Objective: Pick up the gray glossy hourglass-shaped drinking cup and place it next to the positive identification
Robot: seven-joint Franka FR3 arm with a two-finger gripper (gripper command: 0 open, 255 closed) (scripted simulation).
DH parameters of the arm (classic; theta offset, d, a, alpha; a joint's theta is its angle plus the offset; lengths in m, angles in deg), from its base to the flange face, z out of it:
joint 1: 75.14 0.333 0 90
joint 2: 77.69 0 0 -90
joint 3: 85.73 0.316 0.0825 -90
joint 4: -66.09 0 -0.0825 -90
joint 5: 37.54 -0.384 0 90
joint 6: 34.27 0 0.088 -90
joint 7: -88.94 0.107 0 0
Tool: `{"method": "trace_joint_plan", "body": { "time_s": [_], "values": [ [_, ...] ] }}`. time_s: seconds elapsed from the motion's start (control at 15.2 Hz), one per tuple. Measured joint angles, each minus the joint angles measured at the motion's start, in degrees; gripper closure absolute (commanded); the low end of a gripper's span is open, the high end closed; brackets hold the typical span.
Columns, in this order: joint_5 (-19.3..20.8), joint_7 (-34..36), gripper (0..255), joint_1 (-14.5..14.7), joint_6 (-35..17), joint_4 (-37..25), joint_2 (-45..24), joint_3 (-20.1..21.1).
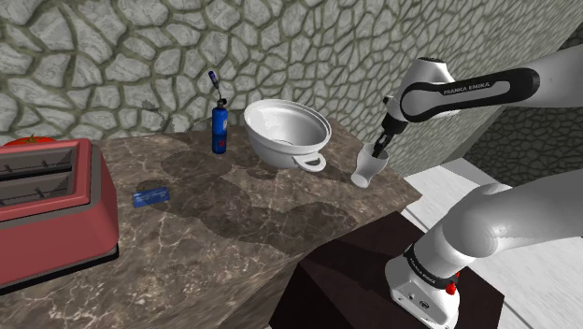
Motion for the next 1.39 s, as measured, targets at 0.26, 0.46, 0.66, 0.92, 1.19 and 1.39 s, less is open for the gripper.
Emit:
{"method": "trace_joint_plan", "body": {
  "time_s": [0.26,0.46,0.66,0.92,1.19,1.39],
  "values": [
    [-0.1,0.0,255,0.1,1.1,-0.5,0.6,0.2],
    [-0.4,-0.1,255,0.1,3.9,-1.7,2.1,0.7],
    [-0.7,-0.2,255,0.1,6.5,-3.2,3.2,1.1],
    [-1.1,-0.4,255,0.2,10.2,-5.5,4.6,1.7],
    [-1.5,-0.8,255,0.2,13.7,-7.9,5.7,2.1],
    [-1.9,-0.7,255,0.4,16.2,-9.6,6.6,2.7]
  ]
}}
